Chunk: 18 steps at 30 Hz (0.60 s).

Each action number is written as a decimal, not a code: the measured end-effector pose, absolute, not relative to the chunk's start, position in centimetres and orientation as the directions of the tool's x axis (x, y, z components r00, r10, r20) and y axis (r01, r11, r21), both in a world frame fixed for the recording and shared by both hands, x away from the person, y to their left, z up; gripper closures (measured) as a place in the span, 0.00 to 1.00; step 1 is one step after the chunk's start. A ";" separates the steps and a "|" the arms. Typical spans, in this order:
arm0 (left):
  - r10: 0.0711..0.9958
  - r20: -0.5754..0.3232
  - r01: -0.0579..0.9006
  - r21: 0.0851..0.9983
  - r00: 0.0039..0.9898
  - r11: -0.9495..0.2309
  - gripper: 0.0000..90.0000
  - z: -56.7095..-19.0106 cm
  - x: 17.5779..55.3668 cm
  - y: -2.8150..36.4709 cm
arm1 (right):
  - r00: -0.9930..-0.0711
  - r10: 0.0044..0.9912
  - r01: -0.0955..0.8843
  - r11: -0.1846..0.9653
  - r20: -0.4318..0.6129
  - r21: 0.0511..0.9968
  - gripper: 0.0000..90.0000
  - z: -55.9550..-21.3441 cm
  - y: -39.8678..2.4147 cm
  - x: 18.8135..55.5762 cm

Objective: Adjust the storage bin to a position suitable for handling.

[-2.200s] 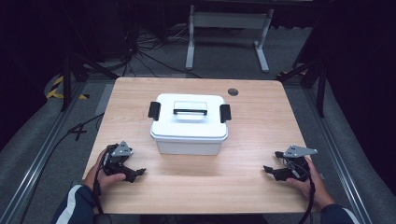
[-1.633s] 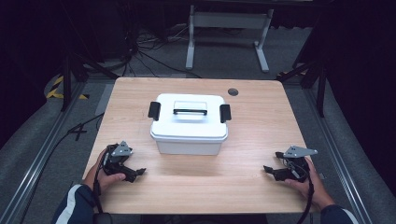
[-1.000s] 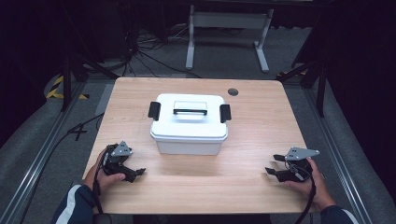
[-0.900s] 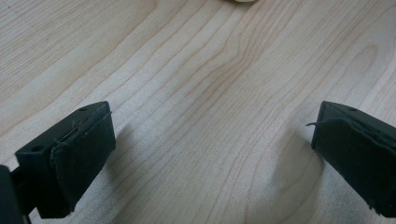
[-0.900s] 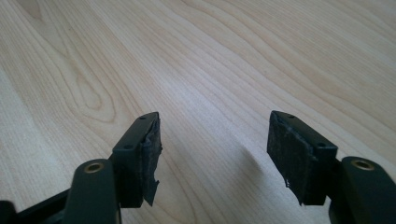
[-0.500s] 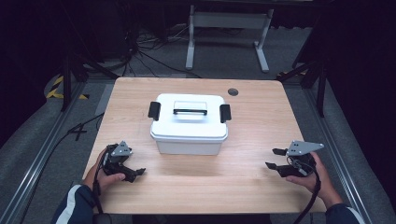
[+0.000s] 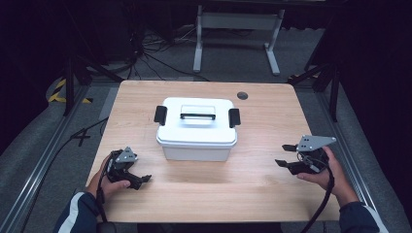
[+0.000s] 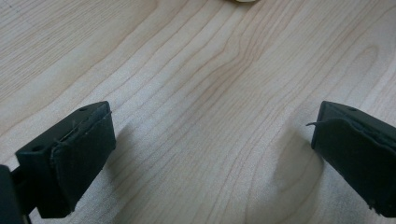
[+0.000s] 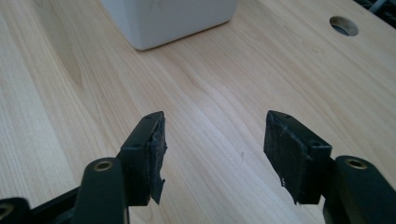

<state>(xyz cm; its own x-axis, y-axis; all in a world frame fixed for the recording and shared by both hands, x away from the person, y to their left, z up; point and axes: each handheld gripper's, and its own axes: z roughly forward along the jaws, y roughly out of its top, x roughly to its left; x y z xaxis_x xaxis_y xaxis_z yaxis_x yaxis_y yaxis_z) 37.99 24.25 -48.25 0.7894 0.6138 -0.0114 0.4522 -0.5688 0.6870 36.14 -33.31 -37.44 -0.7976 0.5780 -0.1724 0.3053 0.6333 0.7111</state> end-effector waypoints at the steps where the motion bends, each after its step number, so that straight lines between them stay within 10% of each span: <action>1: 0.615 -0.012 0.454 0.686 0.789 -0.568 0.00 -48.2 38.0 24.2 | -0.801 0.572 0.299 0.638 -0.177 0.709 0.44 -37.2 -33.1 36.3; 18: 0.616 -0.015 0.456 0.687 0.788 -0.566 0.00 -48.3 38.0 24.2 | -0.842 0.475 0.201 0.715 -0.255 0.669 0.45 -32.7 -27.8 38.8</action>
